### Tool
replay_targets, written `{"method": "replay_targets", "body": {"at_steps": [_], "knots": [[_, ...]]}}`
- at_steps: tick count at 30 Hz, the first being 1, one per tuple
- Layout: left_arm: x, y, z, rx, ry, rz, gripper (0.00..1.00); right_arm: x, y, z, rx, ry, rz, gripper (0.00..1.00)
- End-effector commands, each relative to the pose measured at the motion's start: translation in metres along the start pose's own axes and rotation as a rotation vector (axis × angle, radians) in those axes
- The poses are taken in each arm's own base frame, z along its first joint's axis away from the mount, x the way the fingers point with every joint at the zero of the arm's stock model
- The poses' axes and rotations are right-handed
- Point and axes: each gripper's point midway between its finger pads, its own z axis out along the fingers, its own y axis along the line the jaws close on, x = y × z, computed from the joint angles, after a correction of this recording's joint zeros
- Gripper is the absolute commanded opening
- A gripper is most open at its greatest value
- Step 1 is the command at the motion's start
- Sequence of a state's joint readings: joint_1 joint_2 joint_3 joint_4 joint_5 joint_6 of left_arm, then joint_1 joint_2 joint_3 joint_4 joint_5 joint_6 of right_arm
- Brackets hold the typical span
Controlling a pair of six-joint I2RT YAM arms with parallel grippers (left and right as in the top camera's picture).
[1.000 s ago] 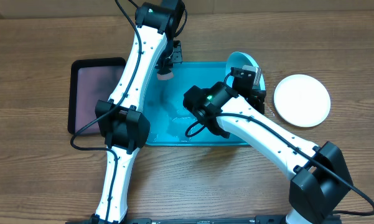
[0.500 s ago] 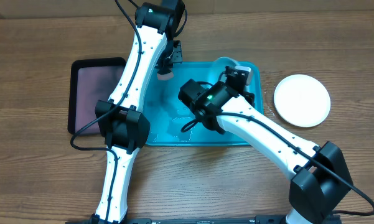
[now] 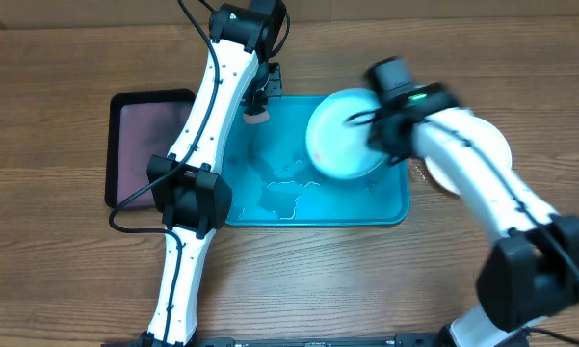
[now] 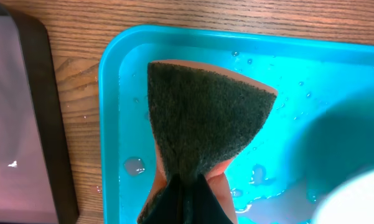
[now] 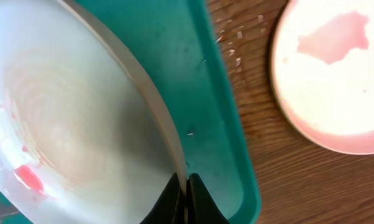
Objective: Clean dirty plates on tray and stack at the side
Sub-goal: 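Carry the blue plate right and stack it on the plate pile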
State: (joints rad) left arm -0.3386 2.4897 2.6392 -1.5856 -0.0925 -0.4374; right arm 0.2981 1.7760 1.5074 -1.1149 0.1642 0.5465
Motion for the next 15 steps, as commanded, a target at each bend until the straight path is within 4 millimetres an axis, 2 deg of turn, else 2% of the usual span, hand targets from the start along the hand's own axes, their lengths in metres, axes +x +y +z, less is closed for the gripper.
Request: {"method": "replay_targets", "body": {"at_steps": [1, 6, 8, 9, 10, 11, 12, 15], "knots": [[0.001, -0.002, 0.001, 0.007, 0.006, -0.002, 0.04, -0.029, -0.026, -0.033, -0.194, 0.005, 0.094, 0.04], [0.001, -0.002, 0.001, 0.007, 0.006, -0.002, 0.04, -0.046, -0.108, -0.014, -0.114, 0.021, 0.299, 0.04], [0.001, -0.002, 0.001, 0.007, 0.006, -0.002, 0.04, -0.044, -0.137, -0.005, -0.086, 0.038, 0.366, 0.04], [0.001, -0.002, 0.001, 0.007, 0.006, -0.002, 0.04, -0.04, -0.162, 0.005, -0.063, 0.051, 0.421, 0.04], [0.001, -0.002, 0.001, 0.007, 0.006, -0.002, 0.04, -0.036, -0.177, 0.013, -0.05, 0.059, 0.46, 0.04], [0.001, -0.002, 0.001, 0.007, 0.006, -0.002, 0.04, -0.033, -0.185, 0.017, -0.043, 0.063, 0.481, 0.04], [0.001, -0.002, 0.001, 0.007, 0.006, -0.002, 0.04, -0.027, -0.203, 0.029, -0.029, 0.067, 0.528, 0.04], [0.001, -0.002, 0.001, 0.007, 0.005, -0.002, 0.04, -0.02, -0.218, 0.043, -0.018, 0.067, 0.568, 0.04]]}}
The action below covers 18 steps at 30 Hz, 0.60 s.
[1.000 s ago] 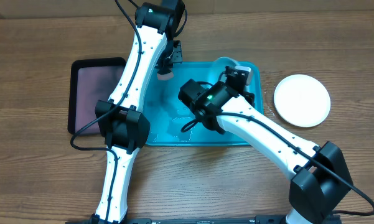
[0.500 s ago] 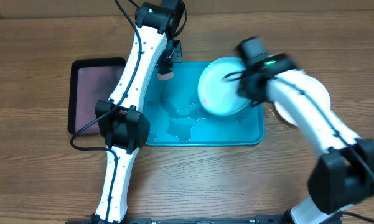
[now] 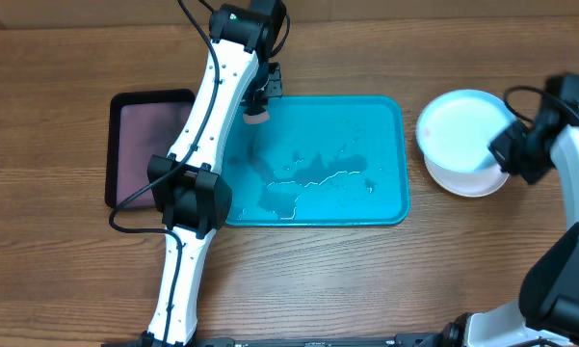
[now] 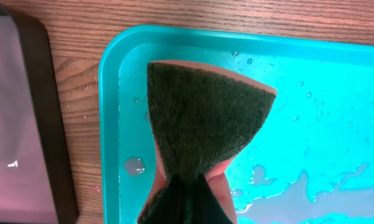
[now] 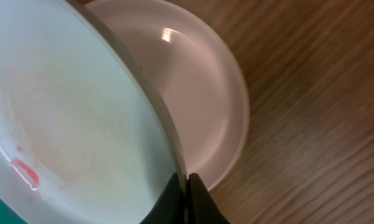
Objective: Clean dirty plates on tray and stack at the side
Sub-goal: 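Carry the blue plate right and stack it on the plate pile, then move the left gripper to the black rack and release the sponge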
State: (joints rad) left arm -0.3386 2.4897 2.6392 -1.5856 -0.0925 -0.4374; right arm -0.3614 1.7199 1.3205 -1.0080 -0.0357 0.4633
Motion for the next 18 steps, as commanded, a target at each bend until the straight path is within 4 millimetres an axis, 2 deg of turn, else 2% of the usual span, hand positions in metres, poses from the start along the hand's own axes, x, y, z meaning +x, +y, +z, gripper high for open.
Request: {"method": "replay_targets", "body": {"at_steps": [1, 3, 6, 8, 11, 13, 15, 16, 18], "knots": [[0.001, -0.002, 0.001, 0.007, 0.005, -0.002, 0.04, 0.001, -0.016, 0.01, -0.008, 0.003, 0.02, 0.04], [0.001, -0.002, 0.001, 0.007, 0.005, -0.002, 0.04, -0.001, -0.026, 0.019, 0.0, -0.005, 0.043, 0.04], [0.001, -0.001, 0.001, 0.006, 0.005, -0.004, 0.04, -0.001, -0.032, 0.024, 0.003, -0.008, 0.055, 0.04], [0.0, 0.0, 0.001, 0.006, 0.005, -0.006, 0.04, -0.001, -0.032, 0.025, 0.002, -0.008, 0.048, 0.15], [0.0, 0.002, -0.001, 0.005, 0.005, -0.025, 0.04, 0.003, -0.031, 0.025, 0.004, 0.005, 0.022, 0.61], [0.001, 0.005, -0.006, -0.01, 0.003, -0.053, 0.04, 0.006, -0.029, 0.024, -0.009, 0.021, 0.024, 0.68], [0.002, 0.017, -0.014, -0.063, -0.012, -0.107, 0.04, 0.007, -0.021, 0.021, -0.047, 0.033, 0.021, 0.7], [0.001, 0.025, -0.021, -0.104, -0.032, -0.149, 0.04, 0.007, -0.015, 0.015, -0.069, 0.034, 0.011, 0.7], [0.0, 0.026, -0.03, -0.092, -0.051, -0.152, 0.04, 0.007, 0.001, 0.003, -0.108, 0.026, -0.038, 0.72]]}}
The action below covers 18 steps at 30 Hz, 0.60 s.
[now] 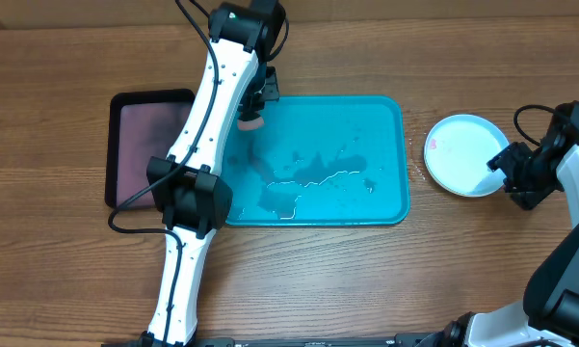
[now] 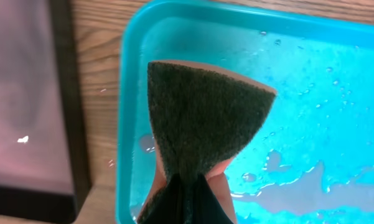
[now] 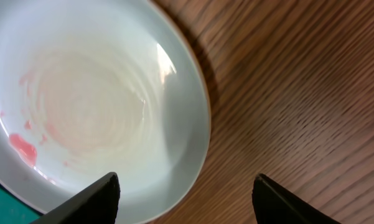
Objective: Clean dirty plates on tray and stack at the side
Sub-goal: 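Move the left gripper to the black rack and release the sponge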
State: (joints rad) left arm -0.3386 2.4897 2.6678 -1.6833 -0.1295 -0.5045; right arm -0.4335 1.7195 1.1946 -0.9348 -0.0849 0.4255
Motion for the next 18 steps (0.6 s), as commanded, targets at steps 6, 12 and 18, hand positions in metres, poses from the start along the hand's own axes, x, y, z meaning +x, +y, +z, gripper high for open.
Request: {"method": "replay_targets", "body": {"at_steps": [6, 12, 18], "knots": [[-0.02, 0.027, -0.041, -0.006, -0.134, -0.217, 0.04, 0.01, 0.081, -0.053, -0.152, -0.066, -0.216, 0.81], [-0.023, 0.036, -0.04, 0.009, -0.121, -0.252, 0.04, 0.036, 0.128, -0.055, -0.206, -0.082, -0.354, 0.91], [-0.012, 0.019, -0.058, 0.105, -0.1, -0.167, 0.04, 0.049, 0.147, -0.055, -0.234, -0.091, -0.414, 0.95]]}}
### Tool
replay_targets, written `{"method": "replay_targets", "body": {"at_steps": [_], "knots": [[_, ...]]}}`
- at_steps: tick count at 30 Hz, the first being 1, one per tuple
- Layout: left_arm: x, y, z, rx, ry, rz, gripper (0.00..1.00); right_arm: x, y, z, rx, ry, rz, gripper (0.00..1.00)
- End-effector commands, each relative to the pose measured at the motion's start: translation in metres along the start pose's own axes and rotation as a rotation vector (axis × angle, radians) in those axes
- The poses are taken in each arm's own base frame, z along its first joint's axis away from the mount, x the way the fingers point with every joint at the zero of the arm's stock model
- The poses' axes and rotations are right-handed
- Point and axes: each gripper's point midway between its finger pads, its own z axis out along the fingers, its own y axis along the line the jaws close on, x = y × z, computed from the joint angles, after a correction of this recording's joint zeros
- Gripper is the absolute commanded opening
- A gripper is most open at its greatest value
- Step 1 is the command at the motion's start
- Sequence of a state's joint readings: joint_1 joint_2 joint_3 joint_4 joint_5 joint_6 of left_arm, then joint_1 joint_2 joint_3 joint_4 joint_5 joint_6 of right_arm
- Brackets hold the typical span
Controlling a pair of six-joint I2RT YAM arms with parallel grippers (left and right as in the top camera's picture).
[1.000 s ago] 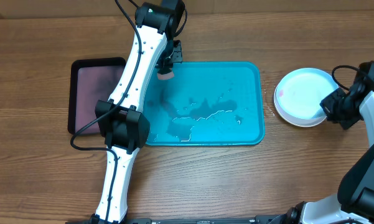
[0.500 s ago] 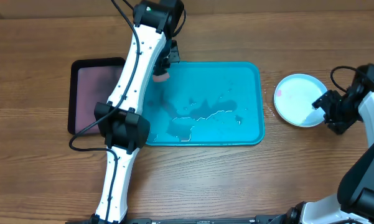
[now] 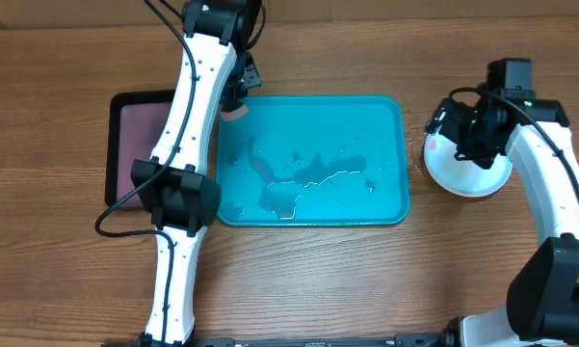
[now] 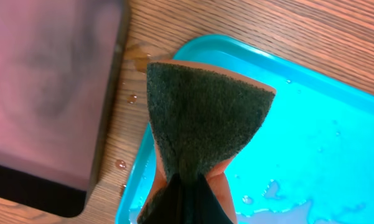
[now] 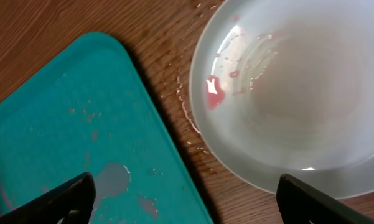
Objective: Clean dirty plates on tray and stack at the side
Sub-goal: 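Move the left gripper to the black rack and release the sponge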
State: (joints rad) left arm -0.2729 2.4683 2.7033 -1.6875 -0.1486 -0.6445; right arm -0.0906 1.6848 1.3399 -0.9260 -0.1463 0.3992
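Note:
The teal tray (image 3: 313, 193) holds only puddles of water. To its right sits a stack of white plates (image 3: 467, 169); the top plate (image 5: 299, 81) carries a small red smear. My right gripper (image 5: 185, 186) is open above the gap between tray and stack, and in the overhead view the right gripper (image 3: 462, 130) hangs over the stack's left rim. My left gripper (image 4: 185, 186) is shut on a sponge (image 4: 205, 112), dark green scouring side up, over the tray's far-left corner. The overhead view shows the sponge (image 3: 236, 109) at that same corner.
A black tray (image 3: 135, 149) with pinkish liquid lies left of the teal tray, a strip of wet wood between them. Water drops dot the table beside the plates. Bare wooden table surrounds everything.
My right gripper, still open, went from the stack's right side to its left rim near the tray. The left gripper carried the sponge left to the tray's corner by the black tray.
My right gripper first held a white plate by its rim above the tray. Then it held that plate over another plate right of the tray. Then it was open, with the plate lying on the stack. The left gripper kept the sponge throughout.

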Motion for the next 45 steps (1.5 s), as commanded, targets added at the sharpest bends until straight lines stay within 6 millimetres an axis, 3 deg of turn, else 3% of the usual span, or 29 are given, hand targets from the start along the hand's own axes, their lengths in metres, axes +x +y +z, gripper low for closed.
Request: {"method": "replay_targets", "body": {"at_steps": [1, 6, 7, 10, 16, 25, 29, 34, 40, 43, 45], "knots": [[0.01, -0.011, -0.051, 0.114, -0.049, 0.047, 0.04, -0.005, 0.014, -0.011, -0.032, -0.039, -0.04, 0.96], [0.019, 0.01, -0.091, 0.062, -0.145, 0.05, 0.04, -0.006, 0.014, -0.011, -0.032, -0.04, -0.04, 0.96], [0.024, 0.027, -0.103, 0.019, -0.174, 0.012, 0.04, -0.006, 0.014, -0.011, -0.033, -0.04, -0.04, 0.96], [0.033, 0.058, -0.105, -0.071, -0.189, -0.083, 0.04, -0.006, 0.014, -0.011, -0.034, -0.043, -0.041, 0.97], [0.038, 0.113, -0.07, -0.29, -0.178, -0.313, 0.04, -0.008, 0.015, -0.011, -0.037, -0.048, -0.041, 0.97], [0.003, 0.149, 0.007, -0.292, -0.206, -0.495, 0.04, -0.003, 0.012, -0.011, -0.028, -0.029, -0.044, 0.97], [0.003, 0.165, 0.025, -0.315, -0.188, -0.528, 0.08, -0.003, 0.012, -0.011, -0.026, -0.028, -0.06, 0.97], [0.002, 0.183, 0.033, -0.341, -0.172, -0.557, 0.32, -0.002, 0.012, -0.011, -0.025, -0.025, -0.06, 0.97], [-0.005, 0.19, 0.034, -0.335, -0.177, -0.532, 0.48, 0.0, 0.011, -0.011, -0.022, -0.019, -0.059, 0.97], [-0.005, 0.19, 0.034, -0.335, -0.179, -0.533, 0.47, 0.0, 0.011, -0.011, -0.022, -0.019, -0.059, 0.97], [-0.007, 0.186, 0.026, -0.315, -0.173, -0.475, 0.38, 0.0, 0.012, -0.012, -0.027, -0.019, -0.083, 0.93]]}}
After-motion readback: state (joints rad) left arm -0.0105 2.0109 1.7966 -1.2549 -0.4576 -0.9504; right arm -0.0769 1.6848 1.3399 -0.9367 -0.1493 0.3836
